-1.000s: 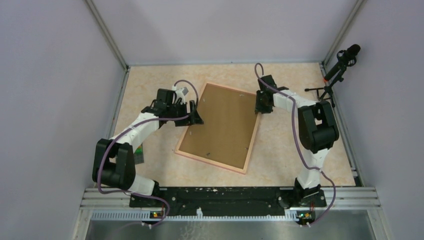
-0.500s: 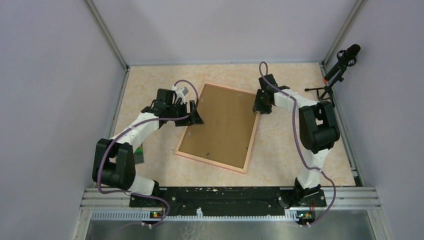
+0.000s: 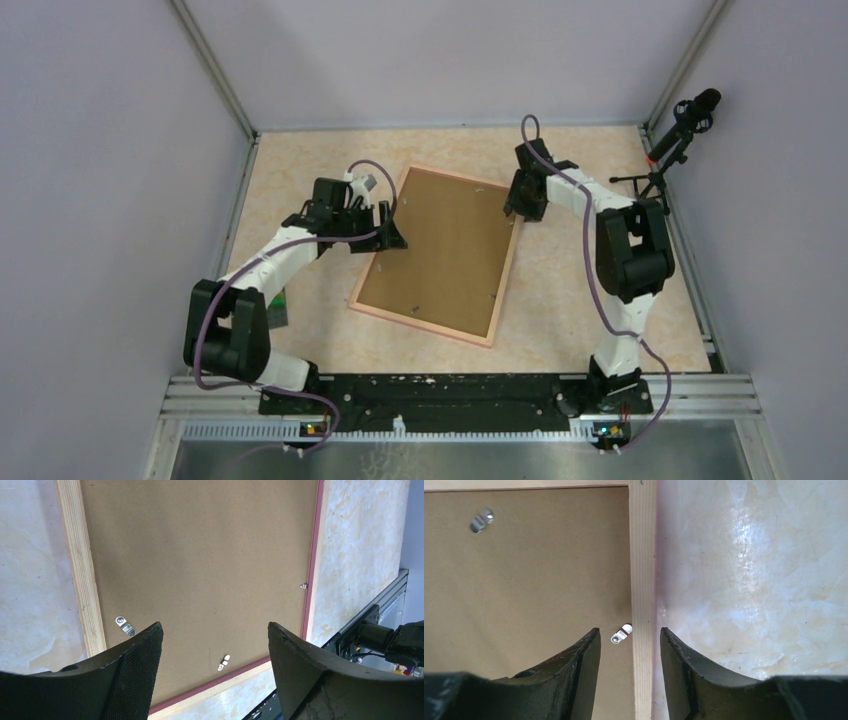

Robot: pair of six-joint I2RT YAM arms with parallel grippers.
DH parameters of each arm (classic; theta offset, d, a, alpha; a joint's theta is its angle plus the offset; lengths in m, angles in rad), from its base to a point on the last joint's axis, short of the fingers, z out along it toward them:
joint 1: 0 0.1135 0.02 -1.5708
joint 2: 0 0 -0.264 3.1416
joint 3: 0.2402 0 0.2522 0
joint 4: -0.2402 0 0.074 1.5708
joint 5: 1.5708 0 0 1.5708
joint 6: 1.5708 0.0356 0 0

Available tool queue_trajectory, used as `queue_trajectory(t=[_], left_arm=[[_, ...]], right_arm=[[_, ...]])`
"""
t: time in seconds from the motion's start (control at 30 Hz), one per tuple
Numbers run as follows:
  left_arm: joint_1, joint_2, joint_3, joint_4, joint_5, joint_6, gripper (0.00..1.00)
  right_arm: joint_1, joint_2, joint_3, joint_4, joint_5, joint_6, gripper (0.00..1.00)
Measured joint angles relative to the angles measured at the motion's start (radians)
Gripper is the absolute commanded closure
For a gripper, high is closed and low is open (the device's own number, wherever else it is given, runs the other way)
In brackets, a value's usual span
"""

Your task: Put the photo into the frame

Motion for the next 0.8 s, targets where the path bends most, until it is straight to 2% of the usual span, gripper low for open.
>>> queue_trajectory(t=[0.17, 0.37, 0.43, 0.63, 0.7, 0.8], left_arm=[[0.000, -0.001, 0.000, 0.001, 0.000, 0.000, 0.19], [0.000, -0.006, 0.000, 0.003, 0.000, 0.000, 0.19], [0.000, -0.006, 0.000, 0.003, 0.000, 0.000, 0.19], [0.000, -0.006, 0.000, 0.004, 0.000, 0.000, 0.19], [0.000, -0.006, 0.000, 0.004, 0.000, 0.000, 0.19], [0.000, -0.006, 0.000, 0.004, 0.000, 0.000, 0.19]], right_arm=[[0.001, 0.060, 0.023, -0.029, 0.008, 0.005, 0.55], [0.008, 0.072, 0.034, -0.054, 0.027, -0.003, 0.87], [0.008, 0.072, 0.036, -0.061, 0.033, -0.011, 0.89], [0.010, 0.072, 0.038, -0.063, 0.038, -0.036, 0.88], [0.010, 0.072, 0.044, -0.068, 0.035, -0.048, 0.80], [0.010, 0.077, 0.069, -0.097, 0.030, -0.076, 0.58]])
